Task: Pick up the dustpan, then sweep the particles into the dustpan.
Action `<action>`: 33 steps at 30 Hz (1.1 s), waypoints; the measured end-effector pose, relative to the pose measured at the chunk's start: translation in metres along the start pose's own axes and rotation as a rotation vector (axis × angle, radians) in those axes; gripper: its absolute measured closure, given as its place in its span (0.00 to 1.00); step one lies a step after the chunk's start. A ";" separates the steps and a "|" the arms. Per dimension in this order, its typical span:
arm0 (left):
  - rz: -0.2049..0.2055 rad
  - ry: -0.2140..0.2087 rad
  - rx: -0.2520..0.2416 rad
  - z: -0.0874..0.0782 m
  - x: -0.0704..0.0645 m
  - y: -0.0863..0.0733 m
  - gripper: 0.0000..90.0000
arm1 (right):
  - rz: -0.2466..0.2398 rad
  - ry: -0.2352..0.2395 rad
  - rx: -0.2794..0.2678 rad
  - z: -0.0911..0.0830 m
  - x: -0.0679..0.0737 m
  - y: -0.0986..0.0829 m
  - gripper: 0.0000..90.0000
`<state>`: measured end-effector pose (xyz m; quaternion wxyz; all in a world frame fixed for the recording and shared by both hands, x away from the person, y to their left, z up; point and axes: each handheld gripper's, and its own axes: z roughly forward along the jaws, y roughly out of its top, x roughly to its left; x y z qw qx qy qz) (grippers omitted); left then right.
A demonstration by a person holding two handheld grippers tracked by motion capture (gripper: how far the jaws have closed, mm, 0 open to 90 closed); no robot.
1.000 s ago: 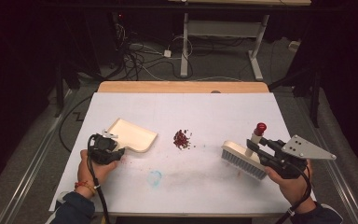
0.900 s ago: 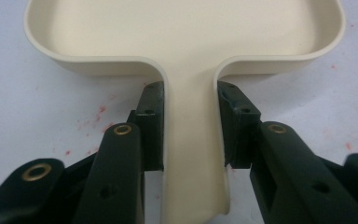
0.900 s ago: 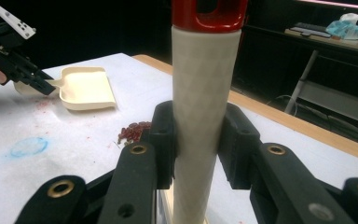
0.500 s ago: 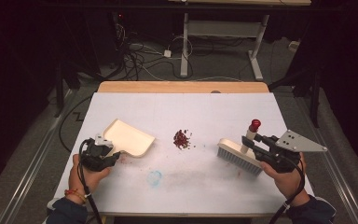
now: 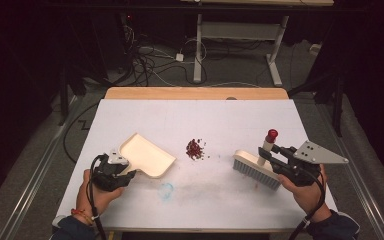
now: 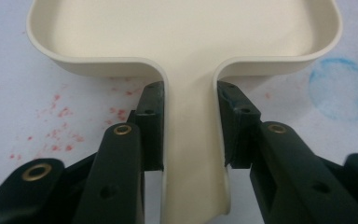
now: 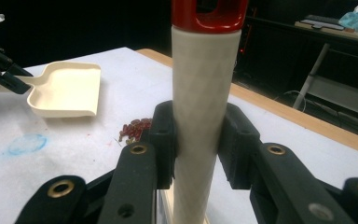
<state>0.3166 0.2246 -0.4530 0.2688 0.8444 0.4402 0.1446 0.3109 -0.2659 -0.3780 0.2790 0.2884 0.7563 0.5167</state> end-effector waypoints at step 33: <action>0.112 -0.103 0.030 0.017 -0.031 0.007 0.71 | 0.031 -0.131 -0.023 0.145 -0.019 0.046 0.77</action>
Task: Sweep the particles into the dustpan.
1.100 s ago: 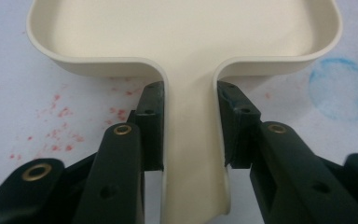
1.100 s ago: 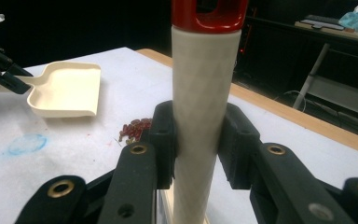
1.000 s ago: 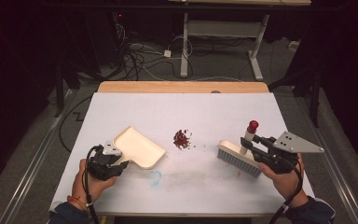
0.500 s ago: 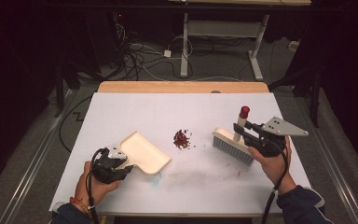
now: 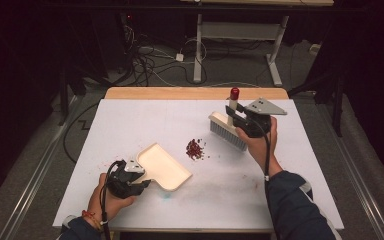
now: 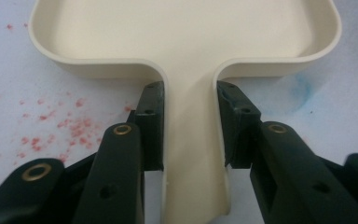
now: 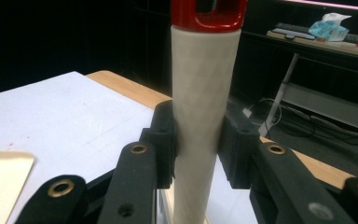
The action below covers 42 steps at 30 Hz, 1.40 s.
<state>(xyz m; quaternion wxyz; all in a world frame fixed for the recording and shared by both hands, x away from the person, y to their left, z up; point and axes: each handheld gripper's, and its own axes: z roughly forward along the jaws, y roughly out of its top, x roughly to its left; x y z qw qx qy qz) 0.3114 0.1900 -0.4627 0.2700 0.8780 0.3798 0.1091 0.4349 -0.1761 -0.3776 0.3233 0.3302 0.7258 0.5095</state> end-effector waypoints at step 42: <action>-0.004 0.008 0.052 0.040 -0.025 0.042 0.71 | 0.007 0.163 -0.027 0.011 0.100 -0.008 0.77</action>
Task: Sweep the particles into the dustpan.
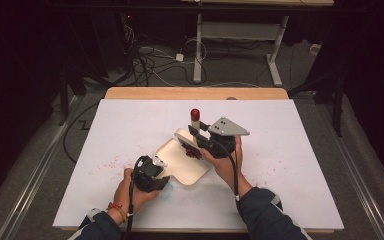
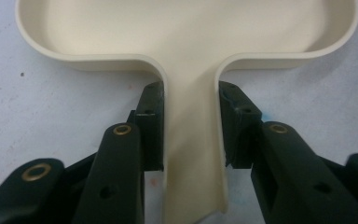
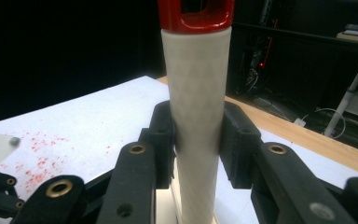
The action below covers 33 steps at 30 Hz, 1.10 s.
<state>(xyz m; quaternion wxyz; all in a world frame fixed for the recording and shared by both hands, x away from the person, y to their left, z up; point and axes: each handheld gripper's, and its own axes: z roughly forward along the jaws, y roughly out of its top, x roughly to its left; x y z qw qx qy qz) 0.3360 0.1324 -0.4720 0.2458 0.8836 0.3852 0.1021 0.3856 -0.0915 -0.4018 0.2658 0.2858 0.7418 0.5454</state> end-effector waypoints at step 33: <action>-0.006 -0.008 0.004 0.003 -0.001 0.004 0.71 | -0.042 0.020 -0.020 -0.014 0.032 0.008 0.77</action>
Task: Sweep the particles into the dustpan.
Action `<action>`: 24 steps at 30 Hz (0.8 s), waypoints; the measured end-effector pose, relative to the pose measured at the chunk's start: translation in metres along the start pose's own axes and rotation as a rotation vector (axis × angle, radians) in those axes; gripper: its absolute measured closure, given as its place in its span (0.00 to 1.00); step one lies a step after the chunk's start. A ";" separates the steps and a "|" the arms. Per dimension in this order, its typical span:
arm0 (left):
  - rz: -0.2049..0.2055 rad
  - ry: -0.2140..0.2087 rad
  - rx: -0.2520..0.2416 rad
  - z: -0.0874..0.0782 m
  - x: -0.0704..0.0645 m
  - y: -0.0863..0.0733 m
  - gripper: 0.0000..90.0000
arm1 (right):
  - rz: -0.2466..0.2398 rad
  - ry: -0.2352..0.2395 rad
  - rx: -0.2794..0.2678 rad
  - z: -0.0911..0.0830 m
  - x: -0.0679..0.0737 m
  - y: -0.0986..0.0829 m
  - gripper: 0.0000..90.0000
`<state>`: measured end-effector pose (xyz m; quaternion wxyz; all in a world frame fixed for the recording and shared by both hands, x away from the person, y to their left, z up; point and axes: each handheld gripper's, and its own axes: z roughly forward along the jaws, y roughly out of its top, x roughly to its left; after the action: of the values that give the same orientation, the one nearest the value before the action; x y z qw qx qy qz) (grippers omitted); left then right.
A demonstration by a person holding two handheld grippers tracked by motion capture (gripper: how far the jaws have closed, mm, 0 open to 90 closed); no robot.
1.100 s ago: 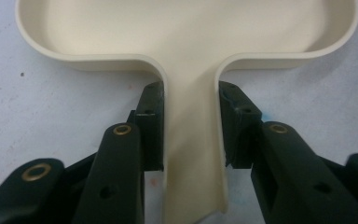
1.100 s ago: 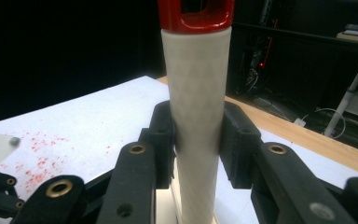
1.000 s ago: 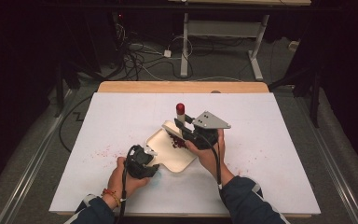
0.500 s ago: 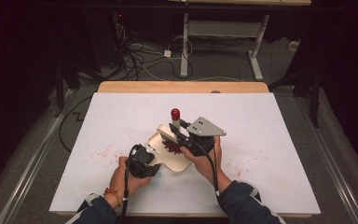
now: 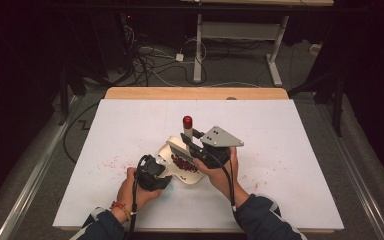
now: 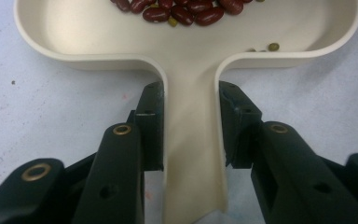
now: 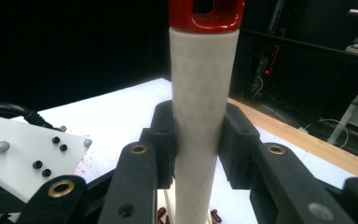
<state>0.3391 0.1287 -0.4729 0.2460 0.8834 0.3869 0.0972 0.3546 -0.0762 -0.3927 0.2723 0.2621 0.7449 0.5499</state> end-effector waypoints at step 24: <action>0.029 -0.003 -0.001 -0.002 0.004 -0.003 0.71 | -0.012 -0.150 -0.015 -0.020 -0.049 0.000 0.77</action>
<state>0.3390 0.1341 -0.4725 0.2453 0.8890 0.3736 0.0998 0.3753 -0.1234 -0.3816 0.3326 0.2962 0.7198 0.5325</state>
